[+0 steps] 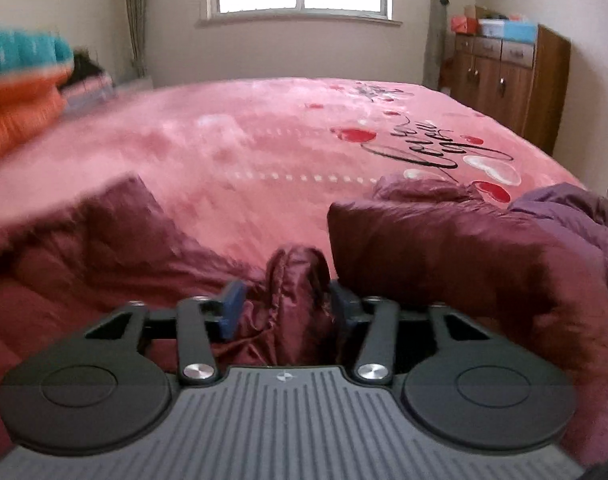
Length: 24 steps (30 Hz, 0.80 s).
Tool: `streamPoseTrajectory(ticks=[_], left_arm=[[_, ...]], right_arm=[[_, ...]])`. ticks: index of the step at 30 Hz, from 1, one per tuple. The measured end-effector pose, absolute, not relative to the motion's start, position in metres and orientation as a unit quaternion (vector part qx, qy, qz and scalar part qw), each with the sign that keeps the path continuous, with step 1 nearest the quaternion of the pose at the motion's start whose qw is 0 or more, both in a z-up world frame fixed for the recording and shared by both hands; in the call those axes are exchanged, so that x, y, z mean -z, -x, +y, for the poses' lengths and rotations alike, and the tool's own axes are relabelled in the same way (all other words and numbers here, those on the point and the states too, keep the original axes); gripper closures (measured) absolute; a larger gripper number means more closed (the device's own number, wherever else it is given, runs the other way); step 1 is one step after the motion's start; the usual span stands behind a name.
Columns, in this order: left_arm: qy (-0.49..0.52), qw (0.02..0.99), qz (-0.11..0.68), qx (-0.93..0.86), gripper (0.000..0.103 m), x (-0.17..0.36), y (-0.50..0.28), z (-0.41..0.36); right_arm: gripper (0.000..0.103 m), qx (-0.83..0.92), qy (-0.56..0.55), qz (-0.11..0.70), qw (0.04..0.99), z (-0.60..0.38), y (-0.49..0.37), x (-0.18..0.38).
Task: Fold large clothes
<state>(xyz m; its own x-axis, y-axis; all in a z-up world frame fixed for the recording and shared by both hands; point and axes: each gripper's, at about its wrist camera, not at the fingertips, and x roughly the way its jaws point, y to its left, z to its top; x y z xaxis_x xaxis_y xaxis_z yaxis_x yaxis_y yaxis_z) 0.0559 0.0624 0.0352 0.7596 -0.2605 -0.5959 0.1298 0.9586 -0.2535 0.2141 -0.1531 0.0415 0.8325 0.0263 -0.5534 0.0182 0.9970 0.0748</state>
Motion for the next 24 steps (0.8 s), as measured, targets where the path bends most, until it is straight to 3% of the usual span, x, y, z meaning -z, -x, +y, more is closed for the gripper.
streamPoseTrajectory(ticks=[6, 18, 24], left_arm=[[0.09, 0.941, 0.306, 0.115, 0.007, -0.044, -0.05, 0.059], [0.073, 0.96, 0.242, 0.118, 0.003, -0.059, -0.051, 0.065], [0.101, 0.956, 0.257, 0.101, 0.003, -0.05, -0.061, 0.076]], right_arm=[[0.005, 0.011, -0.121, 0.257, 0.959, -0.212, -0.167, -0.077], [0.004, -0.021, -0.382, 0.238, 0.893, -0.341, -0.148, -0.052], [0.004, 0.026, -0.368, 0.228, 0.901, -0.351, -0.155, -0.054]])
